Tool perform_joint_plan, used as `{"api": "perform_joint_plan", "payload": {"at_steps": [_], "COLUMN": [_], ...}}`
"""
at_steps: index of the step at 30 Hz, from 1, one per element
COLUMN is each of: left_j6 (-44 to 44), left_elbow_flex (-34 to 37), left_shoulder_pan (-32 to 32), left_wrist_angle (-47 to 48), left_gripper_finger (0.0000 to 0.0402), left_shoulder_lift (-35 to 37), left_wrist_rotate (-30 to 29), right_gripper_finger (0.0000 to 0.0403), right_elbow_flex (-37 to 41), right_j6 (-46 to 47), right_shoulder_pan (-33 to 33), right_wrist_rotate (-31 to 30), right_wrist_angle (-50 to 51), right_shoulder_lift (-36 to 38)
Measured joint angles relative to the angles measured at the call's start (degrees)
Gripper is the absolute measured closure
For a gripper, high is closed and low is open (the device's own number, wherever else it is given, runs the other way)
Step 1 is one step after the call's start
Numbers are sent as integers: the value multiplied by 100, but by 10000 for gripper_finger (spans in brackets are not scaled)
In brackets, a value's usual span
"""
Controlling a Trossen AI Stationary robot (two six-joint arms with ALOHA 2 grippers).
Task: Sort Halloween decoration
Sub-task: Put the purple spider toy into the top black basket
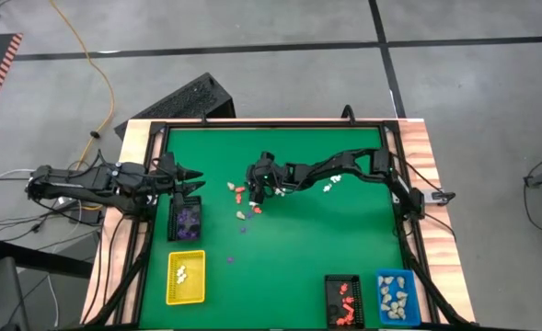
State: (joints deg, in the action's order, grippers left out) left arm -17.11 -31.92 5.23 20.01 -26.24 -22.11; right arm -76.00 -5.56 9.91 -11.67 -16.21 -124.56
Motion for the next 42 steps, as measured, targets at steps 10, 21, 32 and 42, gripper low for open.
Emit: {"api": "perform_joint_plan", "payload": {"at_steps": [10, 21, 32, 42], "left_j6": [35, 7, -4, -4], "left_elbow_flex": [0, 0, 0, 0], "left_shoulder_pan": [0, -2, -2, 0], "left_wrist_angle": [2, 2, 2, 2], "left_gripper_finger": [267, 267, 267, 267], "left_shoulder_lift": [0, 0, 0, 0], "left_wrist_rotate": [-86, -122, -122, -122], "right_gripper_finger": [174, 306, 377, 393], "right_elbow_flex": [10, 13, 17, -187], "right_j6": [540, 568, 555, 437], "right_shoulder_pan": [83, 11, -73, -166], "right_wrist_rotate": [-146, -155, -215, -421], "right_wrist_angle": [317, 376, 304, 171], "right_shoulder_lift": [-24, -32, -32, -43]}}
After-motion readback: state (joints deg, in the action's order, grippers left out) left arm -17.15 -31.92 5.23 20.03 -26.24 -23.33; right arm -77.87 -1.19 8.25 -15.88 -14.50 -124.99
